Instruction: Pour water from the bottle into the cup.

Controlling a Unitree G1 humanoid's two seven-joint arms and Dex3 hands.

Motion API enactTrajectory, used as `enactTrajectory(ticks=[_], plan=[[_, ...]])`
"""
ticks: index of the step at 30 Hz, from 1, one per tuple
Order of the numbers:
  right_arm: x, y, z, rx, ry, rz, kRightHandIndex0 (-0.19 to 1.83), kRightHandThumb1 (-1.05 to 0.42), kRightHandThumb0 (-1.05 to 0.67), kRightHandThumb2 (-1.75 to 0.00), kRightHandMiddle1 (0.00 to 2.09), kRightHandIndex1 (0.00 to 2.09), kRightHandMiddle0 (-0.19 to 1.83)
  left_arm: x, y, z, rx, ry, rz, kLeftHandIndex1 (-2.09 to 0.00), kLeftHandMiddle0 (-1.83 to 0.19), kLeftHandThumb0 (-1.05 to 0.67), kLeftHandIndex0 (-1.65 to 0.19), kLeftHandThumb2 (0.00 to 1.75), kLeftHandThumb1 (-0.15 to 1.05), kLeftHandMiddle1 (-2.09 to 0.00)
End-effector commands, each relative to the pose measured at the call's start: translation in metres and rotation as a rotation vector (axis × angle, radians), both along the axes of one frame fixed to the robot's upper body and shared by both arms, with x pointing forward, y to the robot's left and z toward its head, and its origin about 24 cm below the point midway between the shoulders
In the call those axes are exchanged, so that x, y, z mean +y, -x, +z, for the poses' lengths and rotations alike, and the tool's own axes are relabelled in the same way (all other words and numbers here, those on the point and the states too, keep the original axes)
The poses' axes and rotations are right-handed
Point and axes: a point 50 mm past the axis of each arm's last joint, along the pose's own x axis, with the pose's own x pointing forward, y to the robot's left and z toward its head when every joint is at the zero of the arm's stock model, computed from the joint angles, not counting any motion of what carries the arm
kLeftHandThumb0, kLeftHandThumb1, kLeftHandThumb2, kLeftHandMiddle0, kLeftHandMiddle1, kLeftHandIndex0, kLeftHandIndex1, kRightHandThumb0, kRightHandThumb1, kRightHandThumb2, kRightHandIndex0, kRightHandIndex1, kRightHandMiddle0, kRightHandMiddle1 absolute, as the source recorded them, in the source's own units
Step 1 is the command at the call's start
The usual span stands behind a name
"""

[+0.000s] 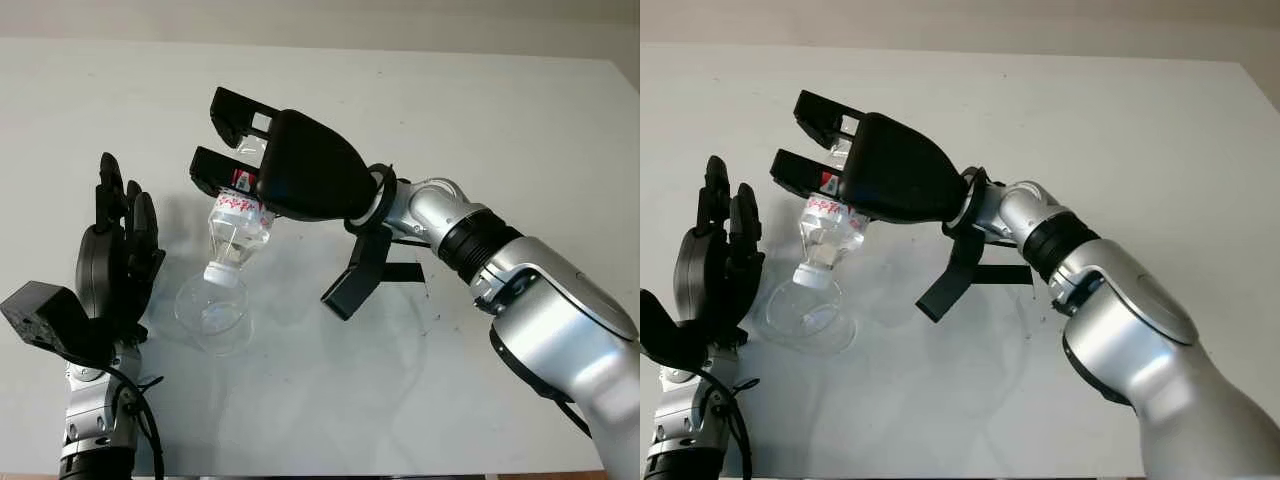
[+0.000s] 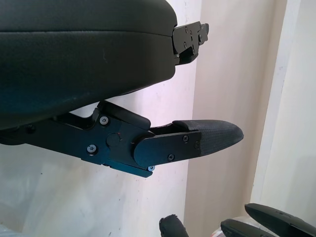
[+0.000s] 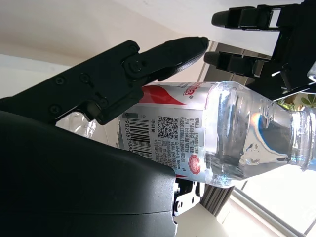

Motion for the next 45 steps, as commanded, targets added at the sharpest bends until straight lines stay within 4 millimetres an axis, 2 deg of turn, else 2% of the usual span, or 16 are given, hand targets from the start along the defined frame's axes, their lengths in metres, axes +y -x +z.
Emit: enactTrajectory(ticks=[1,8,10,12,14,18,22,26,31,35,40,45], plan=[[0.003,0.001,0.013,-0.048,-0.010,0.027,1.22,-1.05,-0.49,-0.17,2.01,2.09,0.35,-0.001,-0.001,-0.001,-0.003,0.007,0.001,0.00,0.19,-0.75,0.19,0.52,1.05,0.00],[-0.001,0.001,0.012,-0.048,-0.019,0.022,1.17,-1.05,-0.50,-0.17,2.01,2.09,0.40,-0.001,-0.001,-0.001,-0.008,0.011,-0.005,0.00,0.19,-0.74,0.19,0.52,1.05,0.00],[-0.002,0.001,0.012,-0.013,-0.053,0.029,1.17,-1.05,-0.51,-0.15,1.94,2.09,0.40,-0.001,-0.001,-0.001,-0.007,0.012,-0.005,0.00,0.19,-0.74,0.19,0.52,1.05,0.00],[-0.006,-0.001,0.012,0.061,-0.093,0.021,1.18,-1.05,-0.51,-0.21,2.04,2.09,0.55,-0.001,-0.001,-0.002,-0.005,0.013,-0.004,0.00,0.19,-0.74,0.19,0.52,1.05,0.00],[-0.011,-0.004,0.011,0.145,-0.130,-0.011,1.18,-1.05,-0.51,-0.28,2.08,2.09,0.82,0.000,-0.001,-0.002,-0.004,0.013,-0.004,0.00,0.19,-0.74,0.19,0.51,1.05,-0.01],[-0.023,-0.010,0.012,0.367,-0.263,-0.050,1.17,-1.05,-0.47,-0.33,2.09,2.09,0.96,0.000,0.000,-0.002,-0.002,0.006,0.001,0.00,0.19,-0.74,0.19,0.52,1.05,-0.01],[-0.042,-0.020,0.011,0.669,-0.410,-0.110,1.15,-1.05,-0.44,-0.33,2.09,2.09,0.88,0.001,0.000,-0.001,-0.007,0.006,0.000,0.00,0.19,-0.73,0.19,0.53,1.05,0.00],[-0.061,-0.031,0.004,1.043,-0.608,-0.094,1.16,-1.05,-0.40,-0.39,2.09,2.09,0.82,0.002,0.001,-0.002,-0.004,0.005,0.000,0.00,0.19,-0.73,0.19,0.54,1.05,0.00],[-0.090,-0.036,-0.009,1.395,-0.729,-0.082,1.09,-1.05,-0.39,-0.47,2.09,2.09,0.80,0.002,0.001,-0.002,-0.002,0.011,-0.001,0.00,0.19,-0.73,0.19,0.54,1.05,0.00],[-0.110,-0.028,-0.020,1.606,-0.736,-0.072,1.07,-1.05,-0.38,-0.49,2.09,2.09,0.75,0.002,0.001,-0.001,0.001,0.002,0.000,0.00,0.19,-0.73,0.19,0.55,1.05,-0.01],[-0.133,-0.005,-0.035,1.808,-0.757,-0.053,1.16,-1.05,-0.39,-0.48,2.09,2.09,0.91,0.002,0.000,-0.001,0.002,0.004,0.002,0.00,0.19,-0.73,0.19,0.56,1.05,0.00],[-0.147,0.016,-0.041,1.956,-0.809,-0.044,1.18,-1.05,-0.40,-0.49,2.09,2.09,0.94,0.002,-0.001,-0.001,0.005,0.005,0.002,0.00,0.19,-0.74,0.19,0.57,1.05,0.00]])
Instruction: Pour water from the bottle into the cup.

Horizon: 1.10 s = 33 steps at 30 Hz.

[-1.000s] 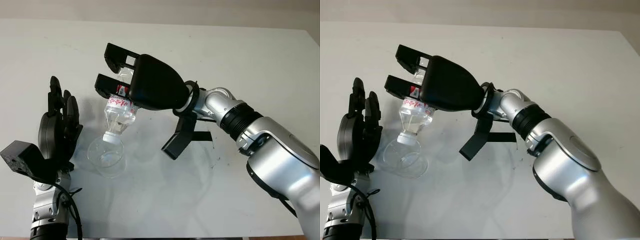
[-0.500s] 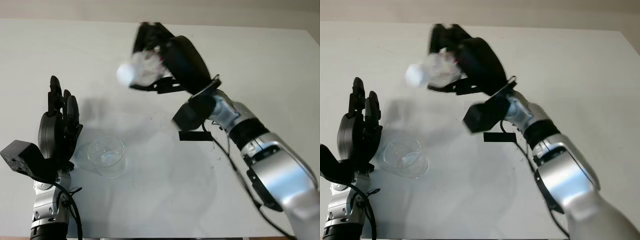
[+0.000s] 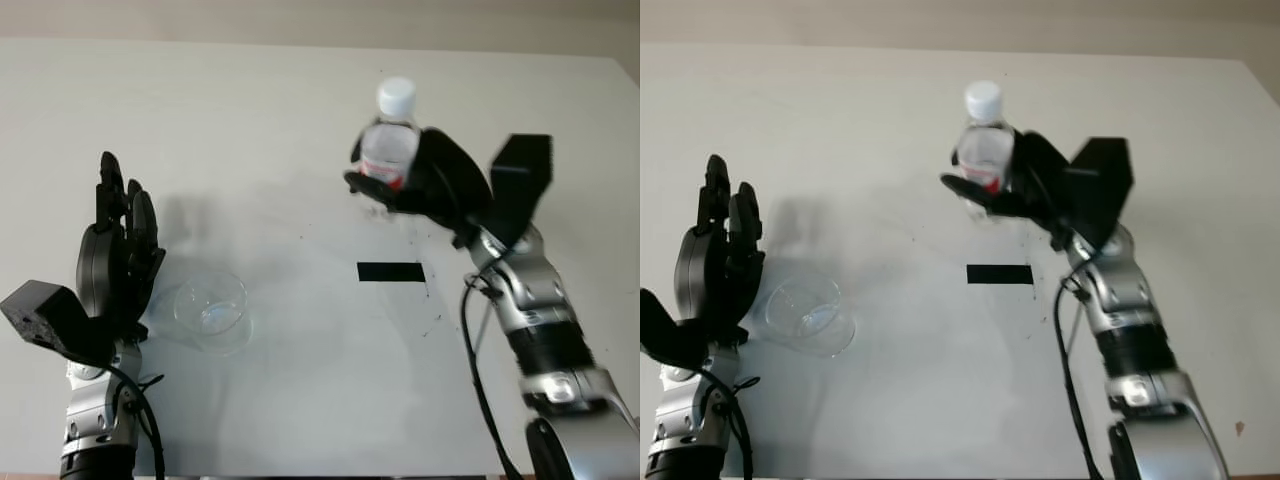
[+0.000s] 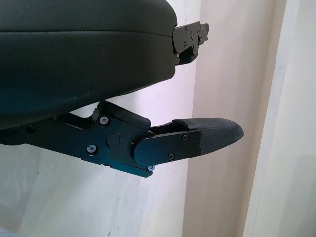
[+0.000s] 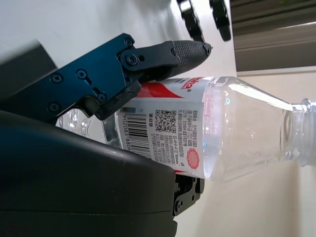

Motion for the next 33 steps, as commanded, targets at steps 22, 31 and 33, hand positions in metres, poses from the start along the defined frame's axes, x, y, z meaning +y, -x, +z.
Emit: enactTrajectory(ticks=[22,31,33], plan=[[-0.004,0.028,-0.026,0.028,-0.017,-0.085,1.16,-1.05,-0.49,-0.45,2.09,2.09,0.84,0.009,0.003,-0.001,0.003,-0.003,-0.003,0.00,0.19,-0.75,0.19,0.57,1.05,0.00],[0.003,0.025,-0.032,0.036,0.014,-0.093,1.20,-1.05,-0.49,-0.45,2.09,2.09,0.82,0.011,0.003,-0.001,-0.005,-0.007,-0.003,0.00,0.19,-0.75,0.19,0.57,1.05,0.00],[0.004,0.025,-0.033,0.037,0.023,-0.100,1.19,-1.05,-0.50,-0.46,2.09,2.09,0.82,0.011,0.003,-0.001,-0.007,-0.010,-0.002,0.00,0.19,-0.74,0.19,0.57,1.05,0.00]])
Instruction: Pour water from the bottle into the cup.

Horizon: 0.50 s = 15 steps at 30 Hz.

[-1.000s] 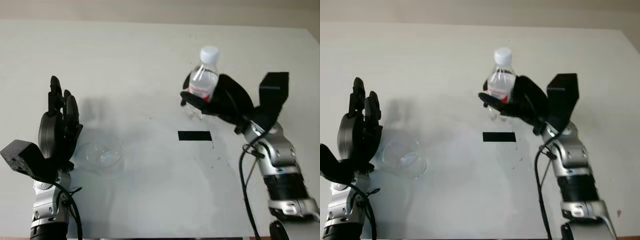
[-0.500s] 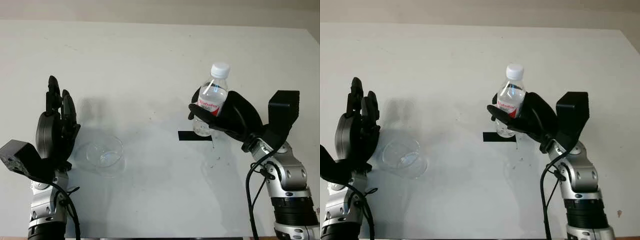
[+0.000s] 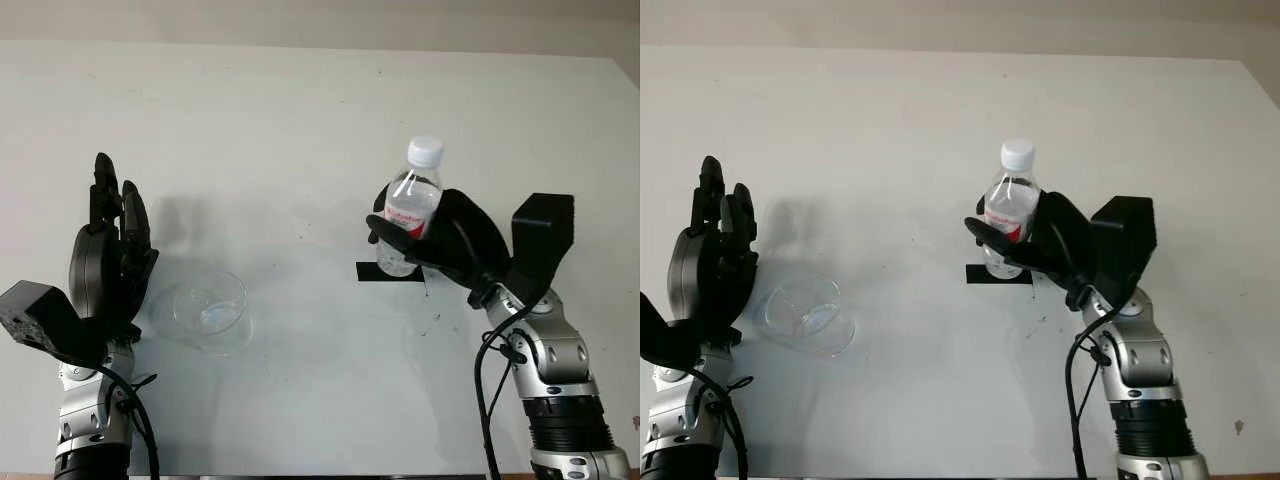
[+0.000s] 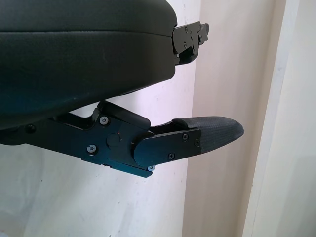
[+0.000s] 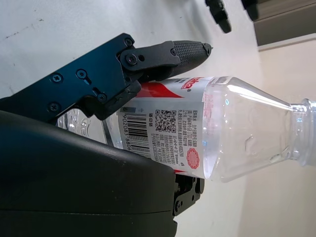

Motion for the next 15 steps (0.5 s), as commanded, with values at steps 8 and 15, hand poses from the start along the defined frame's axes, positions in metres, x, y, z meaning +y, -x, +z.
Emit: enactTrajectory(ticks=[8,15], plan=[[0.003,0.000,0.003,-0.009,-0.004,0.006,1.20,-1.05,-0.49,-0.47,2.09,2.09,0.81,0.004,0.001,0.001,-0.010,-0.010,0.004,0.00,0.19,-0.75,0.19,0.57,1.05,0.00],[0.002,0.004,-0.006,0.009,-0.011,0.032,1.10,-1.05,-0.50,-0.48,2.09,2.09,0.75,0.006,0.001,0.002,-0.014,-0.015,-0.001,0.00,0.19,-0.73,0.19,0.59,1.05,0.00]])
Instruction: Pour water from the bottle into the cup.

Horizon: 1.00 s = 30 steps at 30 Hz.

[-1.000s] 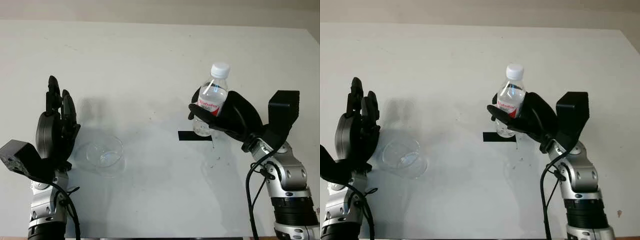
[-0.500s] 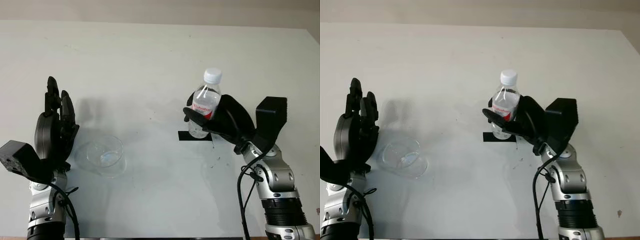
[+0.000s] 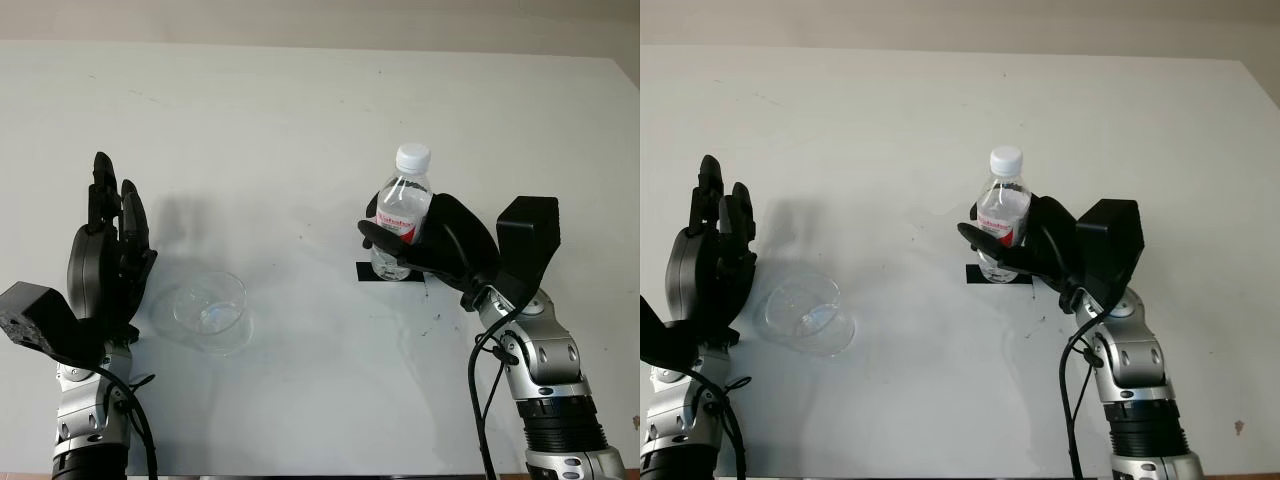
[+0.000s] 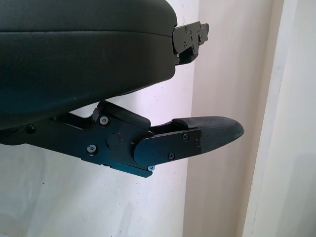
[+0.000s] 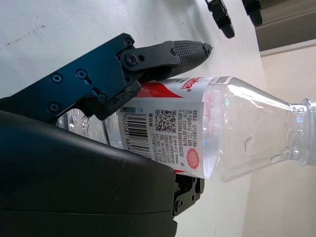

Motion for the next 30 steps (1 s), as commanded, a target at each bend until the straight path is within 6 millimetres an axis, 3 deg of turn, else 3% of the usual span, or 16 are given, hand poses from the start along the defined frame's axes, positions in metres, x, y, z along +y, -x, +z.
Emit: enactTrajectory(ticks=[1,7,11,14,16,18,20,21,24,30], plan=[[-0.001,0.005,-0.005,0.002,-0.010,0.007,1.07,-1.05,-0.50,-0.48,2.09,2.09,0.73,0.003,0.000,0.002,-0.011,-0.007,0.004,0.00,0.19,-0.74,0.19,0.58,1.05,0.00],[0.001,0.013,-0.015,0.007,-0.030,0.011,0.96,-1.05,-0.49,-0.46,2.09,2.09,0.62,0.005,-0.001,0.003,-0.014,-0.014,0.001,0.00,0.19,-0.74,0.19,0.59,1.05,0.00],[0.001,0.018,-0.026,0.046,-0.103,-0.021,0.30,-1.05,-0.53,-0.22,2.03,2.04,0.08,0.005,-0.001,0.004,-0.019,-0.015,-0.004,0.00,0.19,-0.73,0.19,0.59,1.05,0.00],[-0.005,0.022,-0.033,0.034,-0.116,-0.011,0.04,-1.04,-0.58,-0.08,1.51,1.42,-0.02,0.005,-0.001,0.004,-0.019,-0.016,-0.006,0.00,0.19,-0.73,0.19,0.59,1.05,0.00],[-0.008,0.025,-0.036,0.017,-0.083,-0.005,0.03,-1.03,-0.61,-0.06,1.24,1.03,-0.01,0.005,-0.002,0.005,-0.020,-0.014,-0.007,0.00,0.19,-0.73,0.19,0.59,1.05,0.00],[-0.010,0.029,-0.038,0.002,-0.057,-0.006,0.06,-1.01,-0.65,-0.05,0.80,0.48,0.00,0.005,-0.002,0.005,-0.021,-0.013,-0.007,0.00,0.19,-0.73,0.19,0.58,1.05,0.00],[-0.013,0.032,-0.040,-0.028,-0.022,-0.016,0.07,-0.99,-0.66,-0.05,0.51,0.21,0.03,0.005,-0.002,0.005,-0.019,-0.011,-0.012,0.00,0.19,-0.73,0.19,0.57,1.05,0.00],[-0.014,0.034,-0.041,-0.044,-0.008,-0.020,0.04,-0.98,-0.66,-0.05,0.34,0.11,0.04,0.005,-0.002,0.005,-0.019,-0.011,-0.015,0.00,0.19,-0.73,0.19,0.57,1.05,0.00],[-0.016,0.035,-0.044,-0.076,0.013,-0.028,-0.04,-0.96,-0.69,-0.05,0.16,0.04,0.00,0.005,-0.002,0.006,-0.023,-0.018,-0.021,0.00,0.19,-0.72,0.19,0.58,1.05,0.00],[-0.018,0.033,-0.045,-0.155,0.092,-0.023,-0.17,-0.96,-0.80,-0.05,0.05,0.01,-0.13,0.006,-0.003,0.008,-0.031,-0.015,-0.019,0.00,0.19,-0.71,0.19,0.59,1.05,0.00]])
